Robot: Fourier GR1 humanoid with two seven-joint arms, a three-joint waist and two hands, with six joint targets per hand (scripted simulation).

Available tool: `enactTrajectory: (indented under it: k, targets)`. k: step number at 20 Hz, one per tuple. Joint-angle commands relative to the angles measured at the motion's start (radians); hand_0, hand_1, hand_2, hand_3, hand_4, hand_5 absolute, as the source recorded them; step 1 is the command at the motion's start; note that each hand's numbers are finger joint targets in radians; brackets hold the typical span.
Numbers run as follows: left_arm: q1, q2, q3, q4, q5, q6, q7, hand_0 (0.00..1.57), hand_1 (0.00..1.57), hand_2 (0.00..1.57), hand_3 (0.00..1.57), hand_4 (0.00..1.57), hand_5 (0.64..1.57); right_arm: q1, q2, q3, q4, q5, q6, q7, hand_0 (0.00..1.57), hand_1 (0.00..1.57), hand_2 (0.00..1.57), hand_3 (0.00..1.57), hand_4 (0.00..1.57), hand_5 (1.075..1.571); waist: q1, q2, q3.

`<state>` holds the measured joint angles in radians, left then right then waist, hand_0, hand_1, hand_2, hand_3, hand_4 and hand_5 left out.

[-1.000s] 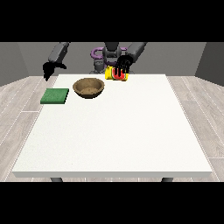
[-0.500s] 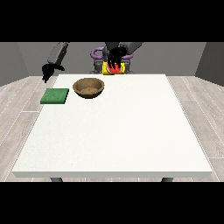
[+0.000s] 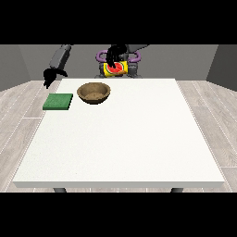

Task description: Pick the cup and pour the ball into the bowl, then pick the bowl and place it on the pad

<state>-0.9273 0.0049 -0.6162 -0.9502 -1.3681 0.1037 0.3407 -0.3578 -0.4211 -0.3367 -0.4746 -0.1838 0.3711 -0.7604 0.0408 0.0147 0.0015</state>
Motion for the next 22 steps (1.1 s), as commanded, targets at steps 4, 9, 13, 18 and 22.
enactTrajectory:
  k: [4, 9, 13, 18, 22]
  targets:
    - [-0.001, 0.03, -0.093, -0.003, -0.1, -0.109, -0.08, 0.38, 0.38, 1.57, 1.57, 0.96, 1.571, -0.004, 0.0, -0.004, -0.001, -0.01, 0.026, -0.04, 0.0, 0.0, 0.15, 0.28, 0.43, 1.529, -0.005, 0.017, -0.0002]
    - [-0.003, 0.03, -0.077, -0.023, -0.148, -0.166, -0.104, 1.46, 1.46, 1.57, 1.57, 1.13, 1.538, 0.0, -0.04, 0.007, -0.011, -0.021, 0.076, 0.041, 0.0, 0.0, 0.22, 0.33, 0.43, 1.526, -0.042, -0.04, -0.0011]
    - [-0.007, 0.036, -0.003, -0.076, -0.157, -0.165, -0.125, 1.26, 1.26, 1.57, 1.57, 1.04, 1.56, -0.001, -0.007, 0.024, -0.004, -0.015, 0.07, 0.036, 0.0, 0.0, 0.16, 0.28, 0.69, 1.548, -0.008, -0.006, -0.001]
    - [0.042, 0.097, 0.185, -0.2, 0.029, -0.082, -0.153, 0.0, 0.0, 1.57, 1.57, 0.88, 1.55, 0.041, -0.037, -0.006, 0.045, -0.042, 0.067, 0.098, 0.0, 0.0, 0.35, 0.28, 0.7, 1.562, 0.11, -0.041, -0.0023]
    - [0.265, 0.181, 0.31, -0.199, 0.19, 0.11, -0.254, 1.52, 1.52, 1.57, 1.57, 0.87, 1.514, 0.081, -0.061, -0.03, 0.007, -0.069, 0.096, 0.054, 0.0, 0.0, 0.35, 0.28, 0.7, 1.562, 0.128, 0.043, -0.007]
